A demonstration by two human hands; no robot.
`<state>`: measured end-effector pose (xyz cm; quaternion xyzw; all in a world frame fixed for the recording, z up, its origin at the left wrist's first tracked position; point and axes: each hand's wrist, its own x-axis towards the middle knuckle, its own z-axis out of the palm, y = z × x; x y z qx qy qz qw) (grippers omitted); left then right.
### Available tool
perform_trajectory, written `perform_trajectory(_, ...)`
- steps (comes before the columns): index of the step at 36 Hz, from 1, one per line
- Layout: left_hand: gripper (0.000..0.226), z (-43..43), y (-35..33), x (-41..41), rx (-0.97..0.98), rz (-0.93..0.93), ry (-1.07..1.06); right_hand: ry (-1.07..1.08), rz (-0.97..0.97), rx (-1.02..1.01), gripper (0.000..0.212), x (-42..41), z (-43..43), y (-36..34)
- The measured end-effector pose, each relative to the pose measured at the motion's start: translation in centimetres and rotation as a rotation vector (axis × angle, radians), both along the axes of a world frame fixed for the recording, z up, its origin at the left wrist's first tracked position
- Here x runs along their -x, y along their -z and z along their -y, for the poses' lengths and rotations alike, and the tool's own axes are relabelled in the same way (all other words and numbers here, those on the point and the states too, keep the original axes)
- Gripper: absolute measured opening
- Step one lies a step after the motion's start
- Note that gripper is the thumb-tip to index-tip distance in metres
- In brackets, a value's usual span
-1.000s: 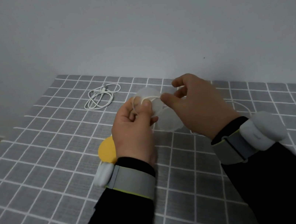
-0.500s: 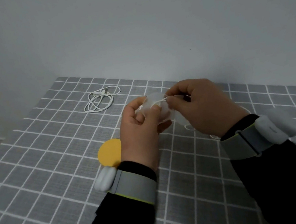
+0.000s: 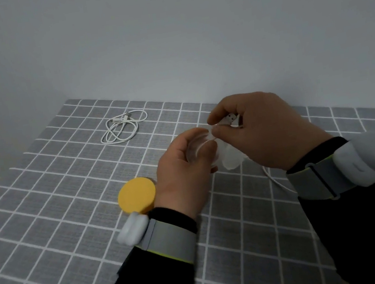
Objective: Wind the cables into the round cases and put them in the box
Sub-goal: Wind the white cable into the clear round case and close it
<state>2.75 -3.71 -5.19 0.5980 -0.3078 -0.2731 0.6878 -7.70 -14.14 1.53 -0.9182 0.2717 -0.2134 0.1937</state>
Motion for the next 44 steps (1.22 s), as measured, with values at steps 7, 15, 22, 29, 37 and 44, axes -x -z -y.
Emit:
perform_trajectory(7, 0.023, -0.1, 0.1, 0.1, 0.0, -0.057, 0.028, 0.024, 0.092, -0.082, 0.02, -0.1, 0.3, 0.9)
perform_trajectory(15, 0.024, 0.0, 0.2, -0.2, 0.031, -0.096, 0.02, 0.127, 0.172, -0.102, 0.031, -0.7, -0.1, 1.4)
perform_trajectory(22, 0.018, 0.0, 0.2, -0.3, 0.026, -0.144, -0.005, 0.126, 0.23, -0.19, 0.021, -1.0, 0.0, 1.6)
perform_trajectory(29, 0.014, 0.0, 0.2, -0.4, 0.084, -0.312, -0.039, 0.108, 0.11, -0.123, 0.011, -1.0, 0.0, 1.7)
perform_trajectory(37, 0.012, -0.1, 0.0, -0.6, 0.14, -0.396, -0.103, 0.115, -0.025, -0.131, 0.03, -1.4, -1.1, 1.8)
perform_trajectory(44, 0.019, 0.2, 0.0, -0.9, 0.197, -0.482, -0.191, 0.263, 0.136, -0.262, 0.045, -2.6, -3.2, 2.6)
